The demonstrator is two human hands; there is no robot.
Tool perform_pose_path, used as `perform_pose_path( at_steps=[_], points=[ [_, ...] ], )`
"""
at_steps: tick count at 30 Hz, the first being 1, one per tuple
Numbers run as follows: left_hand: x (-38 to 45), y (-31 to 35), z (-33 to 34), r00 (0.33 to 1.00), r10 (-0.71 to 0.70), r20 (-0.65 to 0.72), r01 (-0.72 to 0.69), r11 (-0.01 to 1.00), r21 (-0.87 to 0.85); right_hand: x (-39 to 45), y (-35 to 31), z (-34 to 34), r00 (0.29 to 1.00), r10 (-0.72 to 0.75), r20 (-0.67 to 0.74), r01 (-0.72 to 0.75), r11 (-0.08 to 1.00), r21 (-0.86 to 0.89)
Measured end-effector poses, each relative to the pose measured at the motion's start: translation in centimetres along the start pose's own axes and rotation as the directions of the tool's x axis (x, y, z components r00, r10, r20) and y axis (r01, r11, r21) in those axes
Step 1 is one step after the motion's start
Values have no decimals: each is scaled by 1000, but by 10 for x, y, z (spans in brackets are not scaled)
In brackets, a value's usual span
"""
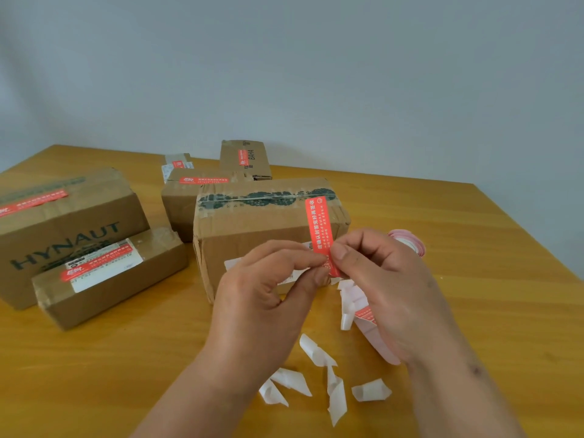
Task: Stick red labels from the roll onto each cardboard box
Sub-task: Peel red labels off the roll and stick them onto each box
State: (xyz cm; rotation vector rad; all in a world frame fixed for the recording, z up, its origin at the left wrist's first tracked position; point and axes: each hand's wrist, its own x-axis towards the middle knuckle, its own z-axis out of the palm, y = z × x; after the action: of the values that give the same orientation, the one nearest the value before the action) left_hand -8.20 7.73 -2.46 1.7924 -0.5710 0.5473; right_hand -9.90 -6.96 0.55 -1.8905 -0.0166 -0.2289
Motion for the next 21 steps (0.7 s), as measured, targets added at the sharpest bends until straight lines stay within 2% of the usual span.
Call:
perform_pose_path(
  at_steps=[4,6,9,11,15,18,21],
  points=[
    [-2,7,-8,982,-132,135,156,969,-190,0,-2,-4,993,-1,-114,-13,992,-124],
    [-3,9,-10,976,-177,123,204,945,-256,1,-4,-9,990,-2,-139,-17,991,-136],
    [5,13,-13,947,-313,69,319,899,-299,-1,-10,-14,999,-32,28,37,976,-215],
    [13,15,-14,919,-384,90,393,872,-291,-3,-12,-14,988,-46,146,82,966,-246],
    [17,14,-18,901,-428,66,419,821,-387,-4,-13,-12,967,-15,254,83,963,-258],
    [14,9,-19,894,-447,16,424,835,-350,-2,-8,-13,977,67,203,-12,965,-263],
    [14,6,-21,901,-433,-12,407,855,-321,3,-3,-12,999,32,16,-25,940,-340]
  ],
)
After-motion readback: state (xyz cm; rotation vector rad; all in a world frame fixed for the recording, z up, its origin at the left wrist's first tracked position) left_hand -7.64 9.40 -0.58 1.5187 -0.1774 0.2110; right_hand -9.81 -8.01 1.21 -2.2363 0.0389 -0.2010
